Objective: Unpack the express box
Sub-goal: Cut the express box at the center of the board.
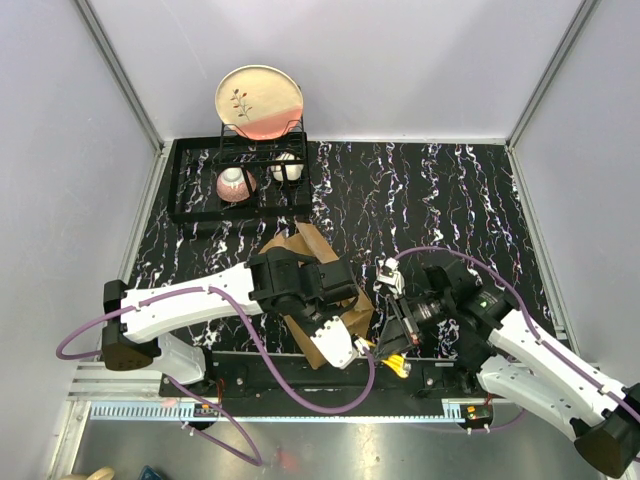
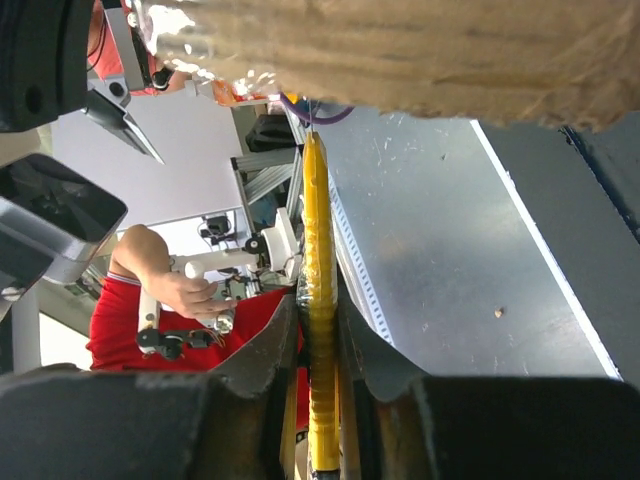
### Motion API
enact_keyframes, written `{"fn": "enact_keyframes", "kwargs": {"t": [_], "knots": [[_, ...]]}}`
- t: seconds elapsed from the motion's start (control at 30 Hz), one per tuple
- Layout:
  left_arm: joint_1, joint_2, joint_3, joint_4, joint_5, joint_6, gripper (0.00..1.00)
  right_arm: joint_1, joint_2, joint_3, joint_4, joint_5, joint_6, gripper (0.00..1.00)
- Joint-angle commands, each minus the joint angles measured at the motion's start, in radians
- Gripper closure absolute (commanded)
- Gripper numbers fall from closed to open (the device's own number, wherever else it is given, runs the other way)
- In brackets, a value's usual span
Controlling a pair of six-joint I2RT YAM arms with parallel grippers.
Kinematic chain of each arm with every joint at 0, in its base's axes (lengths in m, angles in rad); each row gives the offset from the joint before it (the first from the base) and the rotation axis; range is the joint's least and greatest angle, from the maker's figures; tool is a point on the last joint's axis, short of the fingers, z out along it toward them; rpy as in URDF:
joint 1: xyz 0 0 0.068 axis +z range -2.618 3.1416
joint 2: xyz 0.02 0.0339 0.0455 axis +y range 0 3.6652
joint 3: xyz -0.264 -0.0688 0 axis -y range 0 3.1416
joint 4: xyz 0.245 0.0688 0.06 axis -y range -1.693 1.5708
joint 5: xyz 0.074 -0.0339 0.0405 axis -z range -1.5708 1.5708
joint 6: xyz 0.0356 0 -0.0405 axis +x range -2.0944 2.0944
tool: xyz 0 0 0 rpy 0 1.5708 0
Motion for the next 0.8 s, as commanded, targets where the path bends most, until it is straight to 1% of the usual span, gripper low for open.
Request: {"fn": "enact_keyframes", "kwargs": {"t": [0.0,0.1,0.47,0.77], "knots": [[-0.006,-0.038,0.021,-0.009,-0.051,-0.003,1.0,0.002,-0.017,0.076,-0.067,0.044,-0.065,1.0],[-0.008,-0.038,0.031,-0.012,-0.051,-0.003,1.0,0.003,-0.036,0.07,-0.064,0.075,-0.046,1.0],[-0.024,-0.032,0.047,-0.016,-0.054,-0.017,1.0,0.003,-0.059,0.029,0.008,0.093,0.026,1.0],[-0.031,-0.029,0.052,-0.018,-0.064,-0.018,1.0,0.002,-0.082,-0.01,-0.007,0.09,0.03,1.0]]}}
